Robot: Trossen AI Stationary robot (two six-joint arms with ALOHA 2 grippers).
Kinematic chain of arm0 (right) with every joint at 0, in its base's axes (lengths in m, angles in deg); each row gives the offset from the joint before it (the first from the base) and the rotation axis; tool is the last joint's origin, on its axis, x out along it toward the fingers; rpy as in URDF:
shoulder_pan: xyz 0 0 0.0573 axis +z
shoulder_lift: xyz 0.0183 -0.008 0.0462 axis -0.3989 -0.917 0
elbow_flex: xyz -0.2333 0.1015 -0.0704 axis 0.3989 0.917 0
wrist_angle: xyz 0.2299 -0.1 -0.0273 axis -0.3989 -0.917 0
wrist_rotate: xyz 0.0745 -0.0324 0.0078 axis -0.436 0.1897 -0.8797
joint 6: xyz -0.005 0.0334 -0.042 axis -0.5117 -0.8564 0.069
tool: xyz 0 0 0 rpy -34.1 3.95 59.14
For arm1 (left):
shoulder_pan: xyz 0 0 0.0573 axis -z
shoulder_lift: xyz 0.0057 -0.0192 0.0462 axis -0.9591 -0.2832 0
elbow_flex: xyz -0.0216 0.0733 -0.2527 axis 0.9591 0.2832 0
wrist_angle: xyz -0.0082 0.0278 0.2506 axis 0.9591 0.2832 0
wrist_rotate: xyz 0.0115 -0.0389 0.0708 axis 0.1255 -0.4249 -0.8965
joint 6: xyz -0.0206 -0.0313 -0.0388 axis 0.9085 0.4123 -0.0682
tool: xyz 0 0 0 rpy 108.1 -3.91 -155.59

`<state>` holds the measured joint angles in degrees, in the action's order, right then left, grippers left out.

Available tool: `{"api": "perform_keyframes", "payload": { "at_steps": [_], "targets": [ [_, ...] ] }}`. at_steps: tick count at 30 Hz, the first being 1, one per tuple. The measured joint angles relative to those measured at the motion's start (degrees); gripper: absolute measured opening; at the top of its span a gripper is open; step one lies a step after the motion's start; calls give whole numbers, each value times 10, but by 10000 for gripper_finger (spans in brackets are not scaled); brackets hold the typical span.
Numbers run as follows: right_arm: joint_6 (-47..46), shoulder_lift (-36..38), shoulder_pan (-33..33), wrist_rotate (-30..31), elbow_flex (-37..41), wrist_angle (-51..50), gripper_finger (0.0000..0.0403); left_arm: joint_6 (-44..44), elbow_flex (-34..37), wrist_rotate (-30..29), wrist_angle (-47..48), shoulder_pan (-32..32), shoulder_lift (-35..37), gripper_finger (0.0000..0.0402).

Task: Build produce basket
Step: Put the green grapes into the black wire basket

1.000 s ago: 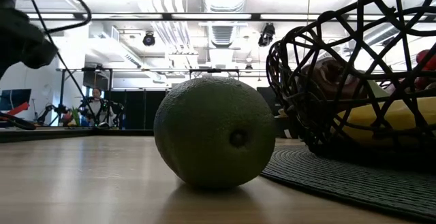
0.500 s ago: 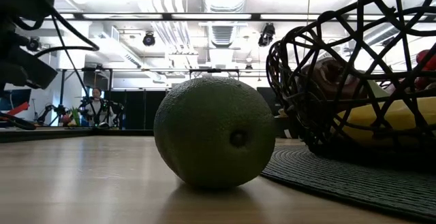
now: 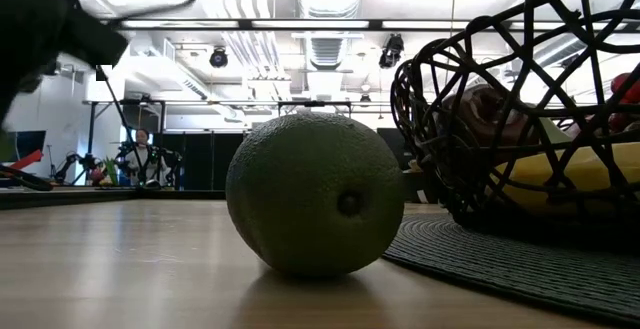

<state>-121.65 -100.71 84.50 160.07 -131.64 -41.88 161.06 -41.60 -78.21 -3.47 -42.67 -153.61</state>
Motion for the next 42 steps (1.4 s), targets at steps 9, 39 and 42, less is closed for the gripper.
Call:
{"api": "perform_keyframes", "payload": {
  "at_steps": [9,39,42],
  "targets": [
    [83,1,10,-4,-57,0,132,-133,-132,-121,-87,0,0,13],
    [159,0,13,1,-121,0,132,-516,-388,-24,-745,-133,-348,2],
    [158,0,14,1,-121,0,132,-543,-400,-15,-740,-134,-383,2]
  ]
}}
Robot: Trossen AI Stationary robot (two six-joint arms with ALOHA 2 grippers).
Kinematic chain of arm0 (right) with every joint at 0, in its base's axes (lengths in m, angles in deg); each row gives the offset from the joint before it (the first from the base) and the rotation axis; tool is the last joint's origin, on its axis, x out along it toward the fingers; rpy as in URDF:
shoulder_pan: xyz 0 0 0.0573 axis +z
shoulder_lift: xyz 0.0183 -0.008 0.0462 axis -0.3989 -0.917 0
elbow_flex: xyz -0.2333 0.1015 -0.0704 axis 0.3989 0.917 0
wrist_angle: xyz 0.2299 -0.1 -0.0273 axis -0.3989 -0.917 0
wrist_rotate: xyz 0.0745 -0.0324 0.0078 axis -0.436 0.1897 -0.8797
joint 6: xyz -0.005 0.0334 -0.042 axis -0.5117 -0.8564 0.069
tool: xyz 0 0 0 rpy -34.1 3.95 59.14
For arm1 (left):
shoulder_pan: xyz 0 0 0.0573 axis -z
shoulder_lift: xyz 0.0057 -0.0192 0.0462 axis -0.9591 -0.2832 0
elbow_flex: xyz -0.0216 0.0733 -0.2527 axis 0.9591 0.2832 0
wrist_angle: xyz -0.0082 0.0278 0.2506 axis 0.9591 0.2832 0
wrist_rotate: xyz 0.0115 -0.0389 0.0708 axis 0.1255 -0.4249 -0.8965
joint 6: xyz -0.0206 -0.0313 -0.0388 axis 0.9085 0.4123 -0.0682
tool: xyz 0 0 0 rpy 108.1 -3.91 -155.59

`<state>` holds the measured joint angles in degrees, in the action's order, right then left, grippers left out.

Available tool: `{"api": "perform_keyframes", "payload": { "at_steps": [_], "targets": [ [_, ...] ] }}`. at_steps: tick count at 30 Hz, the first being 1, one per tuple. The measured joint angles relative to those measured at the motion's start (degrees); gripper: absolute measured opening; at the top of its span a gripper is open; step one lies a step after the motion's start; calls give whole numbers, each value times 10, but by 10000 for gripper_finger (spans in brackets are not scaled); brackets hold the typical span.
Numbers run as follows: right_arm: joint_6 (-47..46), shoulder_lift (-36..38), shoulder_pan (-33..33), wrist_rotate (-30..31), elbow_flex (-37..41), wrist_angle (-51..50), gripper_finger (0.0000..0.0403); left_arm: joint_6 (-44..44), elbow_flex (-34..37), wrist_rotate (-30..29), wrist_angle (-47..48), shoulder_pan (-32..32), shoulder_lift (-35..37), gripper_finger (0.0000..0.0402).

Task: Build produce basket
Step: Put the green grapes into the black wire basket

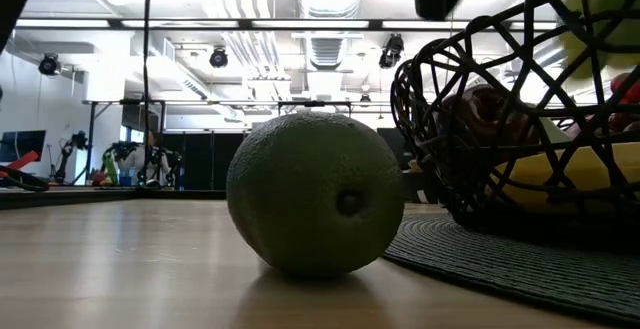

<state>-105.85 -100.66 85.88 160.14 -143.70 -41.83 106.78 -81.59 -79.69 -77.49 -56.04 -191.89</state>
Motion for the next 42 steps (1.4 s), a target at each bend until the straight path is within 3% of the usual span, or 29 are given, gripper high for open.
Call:
{"api": "perform_keyframes", "payload": {
  "at_steps": [8,23,28,36,42],
  "targets": [
    [2,0,0,-4,0,0,132,-41,6,0,9,1,-28,2],
    [8,-1,0,-4,0,-5,132,-264,5,-18,10,1,-19,2],
    [8,-1,0,-4,0,-5,132,-266,13,-27,6,-2,-28,2],
    [6,-1,0,-4,0,-5,132,-262,29,-141,2,-16,-30,1],
    [1,-1,0,-4,0,-5,132,-123,32,-156,-9,-33,-30,1]
  ]
}}
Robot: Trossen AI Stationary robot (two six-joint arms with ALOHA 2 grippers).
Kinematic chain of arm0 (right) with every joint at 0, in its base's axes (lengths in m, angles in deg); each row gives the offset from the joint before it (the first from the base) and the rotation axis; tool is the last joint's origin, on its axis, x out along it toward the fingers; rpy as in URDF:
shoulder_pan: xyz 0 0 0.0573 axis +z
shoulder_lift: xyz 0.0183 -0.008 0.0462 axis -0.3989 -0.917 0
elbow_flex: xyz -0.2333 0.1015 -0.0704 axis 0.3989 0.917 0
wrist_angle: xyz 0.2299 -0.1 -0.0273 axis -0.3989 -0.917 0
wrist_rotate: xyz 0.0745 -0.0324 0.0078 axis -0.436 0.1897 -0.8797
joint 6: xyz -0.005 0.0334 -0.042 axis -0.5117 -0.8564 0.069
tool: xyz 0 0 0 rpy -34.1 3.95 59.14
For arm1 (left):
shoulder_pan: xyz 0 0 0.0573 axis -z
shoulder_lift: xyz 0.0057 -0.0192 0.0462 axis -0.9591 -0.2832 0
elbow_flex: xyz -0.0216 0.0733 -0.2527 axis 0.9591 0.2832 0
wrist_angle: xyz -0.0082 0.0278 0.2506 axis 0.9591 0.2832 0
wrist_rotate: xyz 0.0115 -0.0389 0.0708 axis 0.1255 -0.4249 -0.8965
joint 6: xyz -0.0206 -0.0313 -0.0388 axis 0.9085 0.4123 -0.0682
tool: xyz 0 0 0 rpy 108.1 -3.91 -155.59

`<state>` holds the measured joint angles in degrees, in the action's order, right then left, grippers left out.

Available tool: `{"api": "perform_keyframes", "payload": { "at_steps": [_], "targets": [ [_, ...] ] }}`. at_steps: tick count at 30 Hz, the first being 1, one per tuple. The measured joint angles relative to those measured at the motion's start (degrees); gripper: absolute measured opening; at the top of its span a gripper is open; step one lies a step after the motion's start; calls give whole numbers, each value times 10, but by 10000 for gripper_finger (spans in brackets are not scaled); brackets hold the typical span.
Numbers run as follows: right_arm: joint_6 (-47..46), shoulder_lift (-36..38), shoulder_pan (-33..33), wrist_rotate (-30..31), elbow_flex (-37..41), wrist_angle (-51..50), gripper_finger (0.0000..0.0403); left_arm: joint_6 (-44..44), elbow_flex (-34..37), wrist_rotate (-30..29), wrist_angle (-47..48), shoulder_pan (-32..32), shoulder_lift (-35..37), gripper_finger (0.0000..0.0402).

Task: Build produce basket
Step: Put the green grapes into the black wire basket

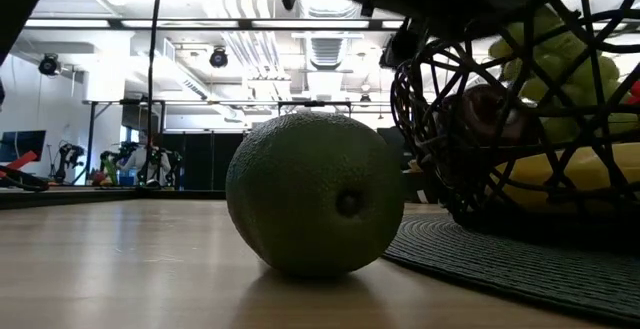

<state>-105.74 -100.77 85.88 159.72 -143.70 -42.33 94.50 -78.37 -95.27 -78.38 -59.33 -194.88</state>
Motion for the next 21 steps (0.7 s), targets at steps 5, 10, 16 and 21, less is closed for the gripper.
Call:
{"api": "perform_keyframes", "payload": {
  "at_steps": [5,10,16,21],
  "targets": [
    [0,0,0,0,0,0,132,43,3,-1,26,-10,0,4],
    [0,0,0,0,0,0,132,77,3,4,42,-12,0,51],
    [0,-4,0,0,0,0,132,82,3,81,52,-18,10,134],
    [0,-12,0,0,0,0,132,82,0,113,54,-18,50,158]
  ]
}}
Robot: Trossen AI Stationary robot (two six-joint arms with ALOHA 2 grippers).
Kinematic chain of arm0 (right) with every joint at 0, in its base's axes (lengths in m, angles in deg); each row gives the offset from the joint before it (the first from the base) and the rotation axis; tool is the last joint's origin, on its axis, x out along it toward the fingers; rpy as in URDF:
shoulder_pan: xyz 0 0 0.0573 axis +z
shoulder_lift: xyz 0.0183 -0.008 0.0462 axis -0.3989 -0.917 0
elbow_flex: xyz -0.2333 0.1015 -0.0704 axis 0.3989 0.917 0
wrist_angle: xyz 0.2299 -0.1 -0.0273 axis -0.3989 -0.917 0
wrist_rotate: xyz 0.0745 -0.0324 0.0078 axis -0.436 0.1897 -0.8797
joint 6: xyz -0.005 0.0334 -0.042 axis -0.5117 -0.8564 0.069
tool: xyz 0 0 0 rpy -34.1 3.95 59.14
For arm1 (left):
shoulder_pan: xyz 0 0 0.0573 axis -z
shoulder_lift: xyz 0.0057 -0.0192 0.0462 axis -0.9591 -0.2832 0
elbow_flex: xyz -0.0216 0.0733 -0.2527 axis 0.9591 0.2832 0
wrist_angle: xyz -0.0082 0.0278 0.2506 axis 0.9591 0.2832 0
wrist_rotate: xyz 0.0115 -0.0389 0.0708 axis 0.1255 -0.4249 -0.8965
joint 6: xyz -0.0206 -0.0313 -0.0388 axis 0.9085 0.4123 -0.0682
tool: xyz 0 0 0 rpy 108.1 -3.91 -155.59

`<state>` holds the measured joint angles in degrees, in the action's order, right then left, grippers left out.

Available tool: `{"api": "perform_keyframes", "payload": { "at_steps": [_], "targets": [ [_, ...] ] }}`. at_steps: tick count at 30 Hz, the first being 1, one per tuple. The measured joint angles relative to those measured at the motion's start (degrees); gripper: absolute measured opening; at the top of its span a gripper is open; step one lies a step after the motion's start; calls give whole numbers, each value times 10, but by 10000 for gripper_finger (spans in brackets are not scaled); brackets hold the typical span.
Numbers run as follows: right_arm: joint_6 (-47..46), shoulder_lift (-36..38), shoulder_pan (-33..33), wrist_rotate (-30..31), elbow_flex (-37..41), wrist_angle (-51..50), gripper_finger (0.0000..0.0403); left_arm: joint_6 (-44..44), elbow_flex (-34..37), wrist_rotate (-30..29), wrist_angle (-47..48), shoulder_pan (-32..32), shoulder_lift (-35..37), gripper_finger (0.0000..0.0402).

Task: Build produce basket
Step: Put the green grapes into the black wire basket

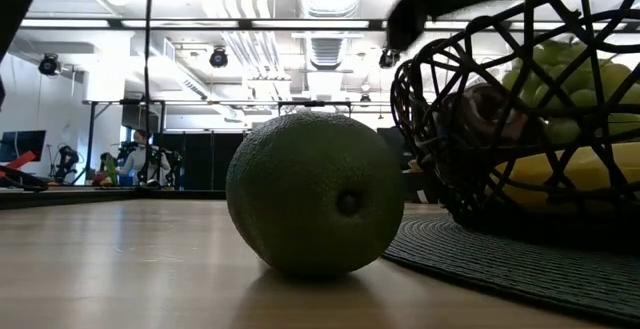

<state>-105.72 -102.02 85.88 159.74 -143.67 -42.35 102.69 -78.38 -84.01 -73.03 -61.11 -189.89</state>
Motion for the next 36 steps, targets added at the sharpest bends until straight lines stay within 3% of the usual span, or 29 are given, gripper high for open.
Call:
{"api": "perform_keyframes", "payload": {
  "at_steps": [7,10,13,19,21,28,32,36],
  "targets": [
    [-9,-13,0,0,1,0,132,-3,1,0,149,2,68,148],
    [-63,-17,0,-1,3,-13,132,0,2,-2,226,7,98,138],
    [-191,-17,-4,-30,8,-91,132,1,2,-10,284,20,128,124],
    [-554,-26,-38,-196,50,-355,132,0,3,-79,324,69,177,91],
    [-636,-33,-50,-259,80,-396,132,0,3,-101,336,84,187,82],
    [-587,-32,-109,-389,218,-243,123,0,3,-127,382,117,201,68],
    [-549,-32,-154,-465,272,-189,81,1,3,-128,402,124,200,67],
    [-524,-32,-185,-476,303,-157,29,1,3,-128,402,128,200,67]
  ]
}}
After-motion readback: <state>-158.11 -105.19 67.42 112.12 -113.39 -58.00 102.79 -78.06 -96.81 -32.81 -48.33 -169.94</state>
